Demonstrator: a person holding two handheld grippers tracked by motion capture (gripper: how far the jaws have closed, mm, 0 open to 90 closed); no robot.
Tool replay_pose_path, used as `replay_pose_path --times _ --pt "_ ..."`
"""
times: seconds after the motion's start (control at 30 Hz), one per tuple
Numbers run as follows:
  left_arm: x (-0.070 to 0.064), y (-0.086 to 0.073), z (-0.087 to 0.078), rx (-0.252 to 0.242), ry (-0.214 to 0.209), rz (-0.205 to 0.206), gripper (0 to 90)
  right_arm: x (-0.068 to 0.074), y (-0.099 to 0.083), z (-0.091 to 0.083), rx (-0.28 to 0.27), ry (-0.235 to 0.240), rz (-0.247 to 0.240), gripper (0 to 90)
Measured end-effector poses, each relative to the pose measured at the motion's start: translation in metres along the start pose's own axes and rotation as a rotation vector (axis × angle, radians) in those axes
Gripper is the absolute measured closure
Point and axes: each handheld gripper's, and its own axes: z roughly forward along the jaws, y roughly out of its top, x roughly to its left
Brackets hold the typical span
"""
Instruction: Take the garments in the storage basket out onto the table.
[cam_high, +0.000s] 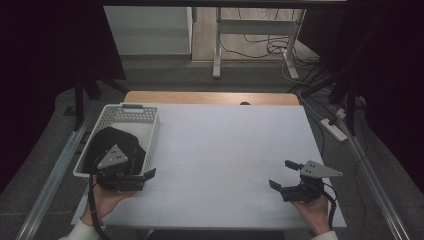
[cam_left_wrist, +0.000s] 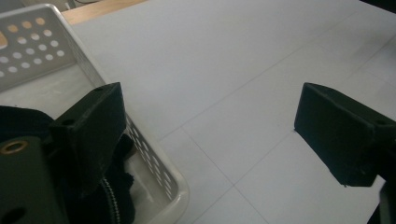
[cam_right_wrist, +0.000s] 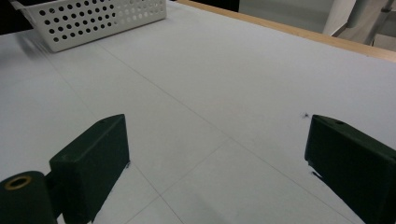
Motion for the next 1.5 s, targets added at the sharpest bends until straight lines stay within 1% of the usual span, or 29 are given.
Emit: replay_pose_path --times 0.1,0.17,0.2,0.37,0.53,0.57,0.77,0.8,0.83,0.93,1.17,1.2,1.33,1.4,1.43,1.5 --pt "0.002 0.002 -0.003 -0.006 0.007 -0.001 10.2 0.000 0.000 0.000 0.002 0.001 0.000 6.0" --pt "0.004 0.005 -0.007 -0.009 0.023 -0.003 10.2 0.000 0.000 0.001 0.005 0.003 0.000 6.0" --pt "0.004 0.005 -0.007 -0.009 0.023 -0.003 10.2 0.000 0.000 0.001 0.005 0.003 0.000 6.0" --pt "0.011 0.010 -0.012 -0.008 0.039 -0.018 10.3 0.001 0.000 0.002 0.010 0.006 -0.005 6.0" --pt "0.016 0.010 -0.013 -0.003 0.056 -0.025 10.3 0.000 0.000 0.002 0.011 0.004 -0.003 6.0" --pt "0.020 0.010 -0.014 -0.002 0.063 -0.032 10.3 0.000 0.000 0.001 0.011 0.004 -0.002 6.0" --pt "0.028 0.008 -0.018 -0.007 0.100 -0.046 10.4 0.001 0.000 0.003 0.015 0.003 -0.007 6.1" --pt "0.028 0.008 -0.018 -0.007 0.100 -0.046 10.4 0.002 0.000 0.002 0.013 0.006 -0.010 6.3" --pt "0.031 0.006 -0.019 -0.007 0.105 -0.056 10.4 0.003 0.000 0.002 0.012 0.006 -0.014 6.3" --pt "0.036 0.005 -0.021 -0.008 0.115 -0.068 10.5 0.003 0.001 0.003 0.014 0.007 -0.019 6.3" --pt "0.044 0.003 -0.026 -0.010 0.129 -0.083 10.5 0.002 -0.001 0.003 0.016 0.003 -0.007 6.3" --pt "0.047 0.003 -0.029 -0.013 0.133 -0.089 10.5 0.002 -0.001 0.003 0.016 0.003 -0.006 6.3" --pt "0.051 0.004 -0.032 -0.019 0.132 -0.101 10.6 0.002 -0.001 0.004 0.014 0.009 0.002 6.3" --pt "0.053 0.005 -0.034 -0.013 0.138 -0.104 10.6 0.002 -0.001 0.005 0.013 0.012 0.006 6.3" --pt "0.056 0.006 -0.036 -0.013 0.143 -0.115 10.6 0.002 -0.001 0.005 0.013 0.015 0.008 6.3" --pt "0.060 0.007 -0.036 -0.010 0.146 -0.123 10.6 0.003 -0.001 0.004 0.008 0.022 0.015 6.3"
